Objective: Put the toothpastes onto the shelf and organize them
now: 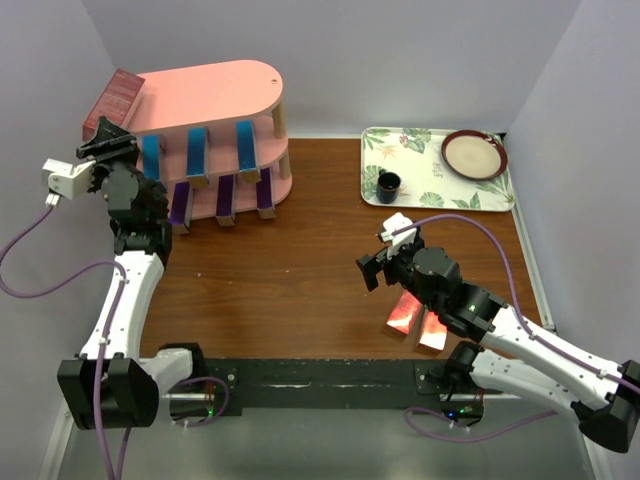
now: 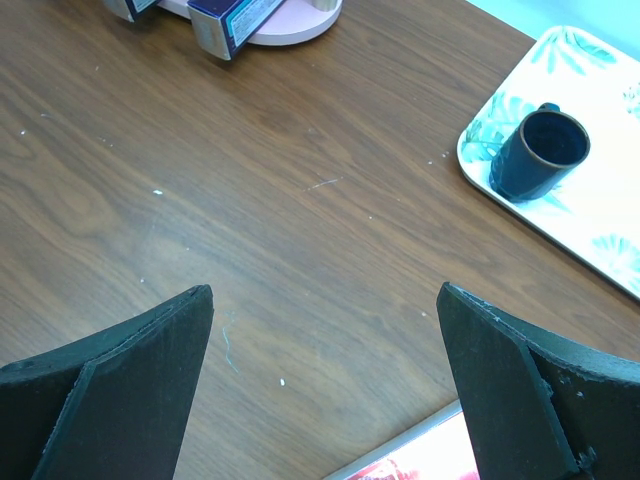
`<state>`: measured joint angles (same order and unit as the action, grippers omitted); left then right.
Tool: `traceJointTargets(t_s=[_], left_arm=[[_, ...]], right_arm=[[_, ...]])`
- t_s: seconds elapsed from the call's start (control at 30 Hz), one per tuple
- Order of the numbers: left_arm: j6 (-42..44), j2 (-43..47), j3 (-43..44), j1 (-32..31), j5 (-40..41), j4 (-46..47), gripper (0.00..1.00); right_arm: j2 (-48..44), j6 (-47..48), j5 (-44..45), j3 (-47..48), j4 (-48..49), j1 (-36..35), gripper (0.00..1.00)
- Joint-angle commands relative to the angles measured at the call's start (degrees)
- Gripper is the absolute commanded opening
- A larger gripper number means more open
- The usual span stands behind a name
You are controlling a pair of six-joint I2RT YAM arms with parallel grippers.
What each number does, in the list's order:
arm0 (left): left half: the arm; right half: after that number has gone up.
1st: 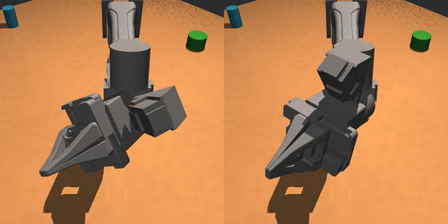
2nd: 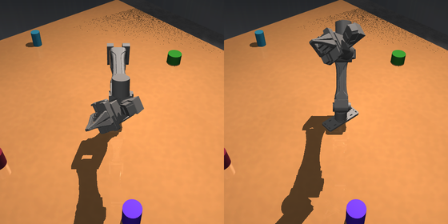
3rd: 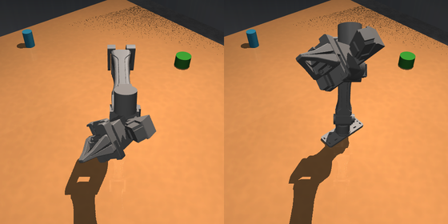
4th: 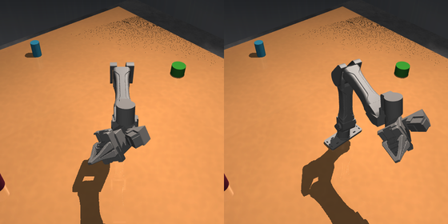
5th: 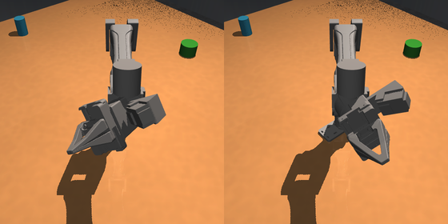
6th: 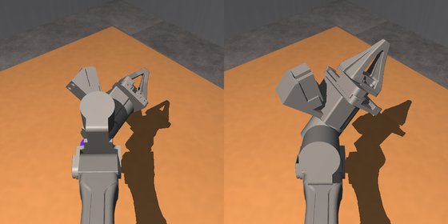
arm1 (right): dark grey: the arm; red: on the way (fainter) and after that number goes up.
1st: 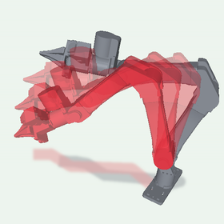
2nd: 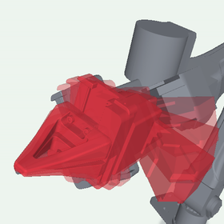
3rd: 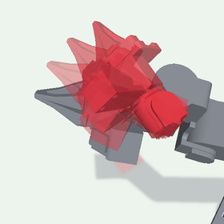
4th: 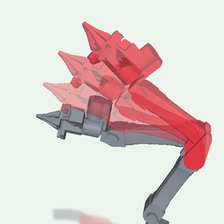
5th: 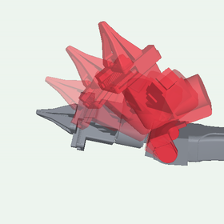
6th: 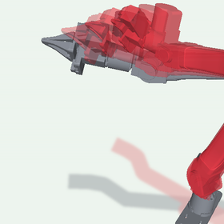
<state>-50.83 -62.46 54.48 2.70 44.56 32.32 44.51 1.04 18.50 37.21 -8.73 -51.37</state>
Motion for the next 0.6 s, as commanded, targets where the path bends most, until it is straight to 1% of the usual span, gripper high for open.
traceJointTargets(t_s=[0.0, 0.1, 0.17, 0.23, 0.27, 0.3, 0.4, 0.43, 0.5, 0.53, 0.57], left_arm=[[-5.3, -1.0, 0.2, 0.7, -1.0, 0.0, 0.13], [-5.9, -1.4, 0.8, 0.8, -1.6, -2.4, 0.16], [-6.6, -2.0, 0.9, 0.8, -1.2, -3.4, 0.17], [-6.0, -2.4, 0.9, 0.8, -1.2, -3.1, 0.21], [-5.8, -2.8, 1.7, 0.8, -2.2, -4.3, 0.27], [-5.4, -2.9, 2.1, 0.8, -2.5, -5.1, 0.29], [-4.7, -3.7, 5.5, 0.8, -3.3, -10.4, 0.40], [-4.4, -3.9, 6.1, 0.8, -3.9, -12.3, 0.48], [-3.7, -3.9, 6.7, 0.9, -4.6, -13.2, 0.54], [-3.7, -3.6, 6.8, 0.8, -4.9, -14.1, 0.59], [-3.6, -3.6, 6.8, 0.8, -5.4, -14.3, 0.60]], right_arm=[[0.0, -0.6, -0.1, 1.0, 0.7, -0.2, 0.98], [0.1, -0.6, 0.0, 1.2, 0.6, -0.1, 0.99], [0.3, -0.6, -0.1, 1.3, 0.6, -0.1, 0.98], [0.4, -0.6, 0.0, 1.4, 0.5, -0.1, 0.98], [0.3, -0.6, -0.1, 1.4, 0.3, -0.2, 0.99], [0.2, -0.6, 0.0, 1.5, 0.1, -0.1, 0.98], [0.0, -0.6, 0.0, 1.5, 0.0, -0.2, 0.99], [0.0, -0.6, 0.0, 1.5, 0.0, -0.2, 0.98], [0.0, -0.6, 0.0, 1.6, -0.1, -0.1, 0.99], [0.0, -0.7, 0.0, 1.6, -0.1, -0.2, 0.99], [0.0, -0.6, 0.0, 1.6, -0.1, -0.2, 0.99]])
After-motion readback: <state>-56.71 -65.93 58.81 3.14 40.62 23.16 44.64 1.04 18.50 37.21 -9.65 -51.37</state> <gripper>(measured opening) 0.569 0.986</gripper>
